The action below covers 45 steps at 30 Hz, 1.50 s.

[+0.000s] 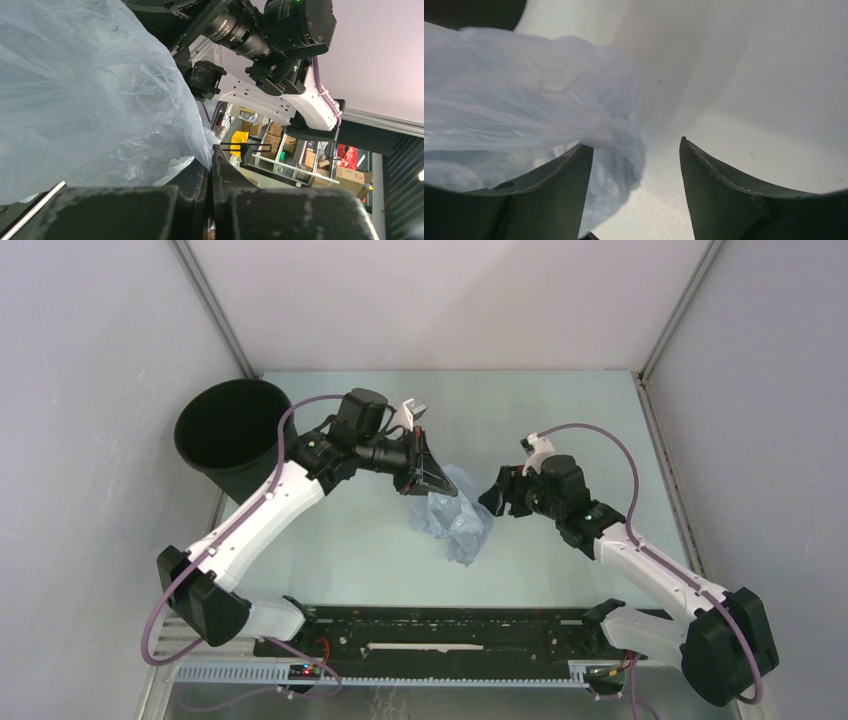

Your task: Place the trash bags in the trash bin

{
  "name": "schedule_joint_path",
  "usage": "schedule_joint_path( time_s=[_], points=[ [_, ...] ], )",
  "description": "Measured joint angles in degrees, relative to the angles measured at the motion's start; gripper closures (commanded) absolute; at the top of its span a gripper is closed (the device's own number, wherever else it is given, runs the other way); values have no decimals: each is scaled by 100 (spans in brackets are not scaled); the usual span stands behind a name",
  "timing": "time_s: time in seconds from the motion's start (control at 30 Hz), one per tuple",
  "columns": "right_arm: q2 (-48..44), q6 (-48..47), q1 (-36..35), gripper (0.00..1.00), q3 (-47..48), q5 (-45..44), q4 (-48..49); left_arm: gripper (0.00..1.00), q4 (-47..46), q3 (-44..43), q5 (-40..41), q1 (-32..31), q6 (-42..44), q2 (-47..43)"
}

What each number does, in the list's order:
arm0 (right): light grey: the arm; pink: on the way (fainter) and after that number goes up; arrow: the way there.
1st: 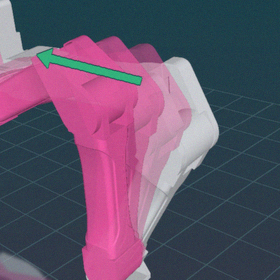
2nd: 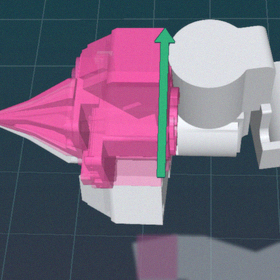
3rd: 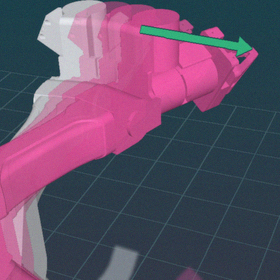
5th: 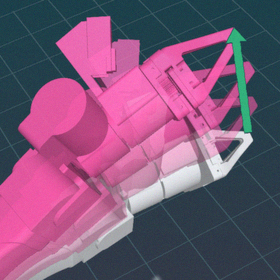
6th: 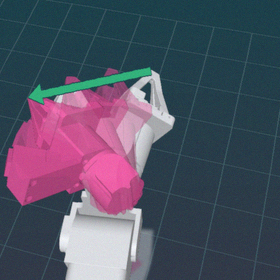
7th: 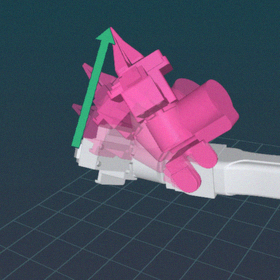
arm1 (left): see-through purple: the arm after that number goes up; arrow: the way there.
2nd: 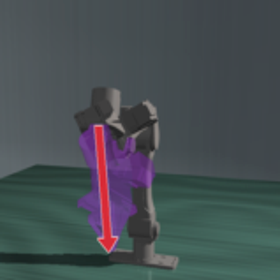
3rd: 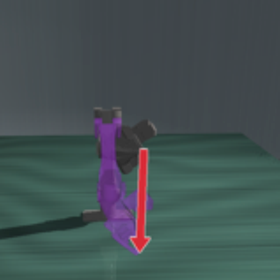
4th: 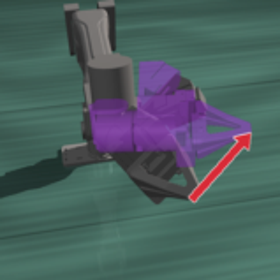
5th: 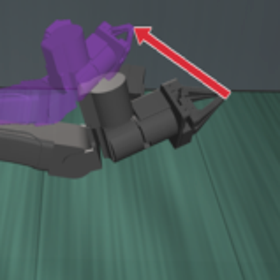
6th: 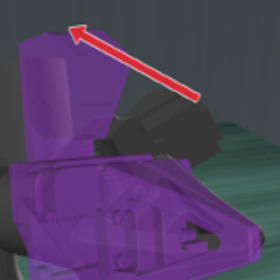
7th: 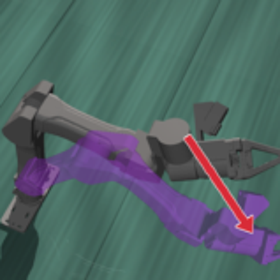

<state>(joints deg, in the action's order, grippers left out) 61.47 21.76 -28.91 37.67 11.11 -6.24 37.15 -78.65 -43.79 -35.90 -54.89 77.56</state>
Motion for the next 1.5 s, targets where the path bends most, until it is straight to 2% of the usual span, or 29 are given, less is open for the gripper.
schedule_joint_path(
  time_s=[0.17, 0.23, 0.27, 0.3, 0.37, 0.4, 0.57, 0.73, 0.83, 1.0, 1.13, 1.37, 1.5],
  points=[
    [411, 155, -155, 29, 22, 310, 809, 96, 74, 0, -4, -4, 114, 15],
    [619, 201, -306, 35, 22, 356, 1091, 95, 74, 0, -15, -4, 142, 26],
    [686, 216, -343, 44, 22, 398, 1209, 93, 74, 0, -22, -4, 151, 33],
    [752, 234, -361, 60, 24, 439, 1338, 90, 74, 0, -31, -4, 164, 44],
    [837, 249, -350, 95, 151, 490, 1298, 77, 92, -2, -31, -4, 232, 57],
    [887, 291, -308, 100, 376, 485, 1117, 69, 131, -2, 7, -4, 284, 57],
    [433, 264, -68, 100, 763, 391, 428, 32, 422, -2, 511, -9, 632, 57],
    [-612, 468, 90, 100, 765, 111, -710, 13, 402, 291, 1182, -9, 872, -131],
    [-918, 651, 409, 100, 765, 116, -1283, 3, 350, 726, 1582, -9, 955, -413],
    [-994, 914, 1364, 100, 763, 448, -1937, 0, 59, 1541, 1919, -9, 997, -699],
    [-931, 966, 1733, 100, 758, 896, -2234, 0, -352, 2041, 1919, -9, 1038, -678],
    [-649, 944, 2243, 100, 758, 1810, -2542, 0, -2037, 2719, 1325, -245, 1303, -636],
    [-520, 907, 2621, 100, 758, 2291, -2590, 3, -2579, 2802, 1215, -332, 1733, -319]
  ],
)
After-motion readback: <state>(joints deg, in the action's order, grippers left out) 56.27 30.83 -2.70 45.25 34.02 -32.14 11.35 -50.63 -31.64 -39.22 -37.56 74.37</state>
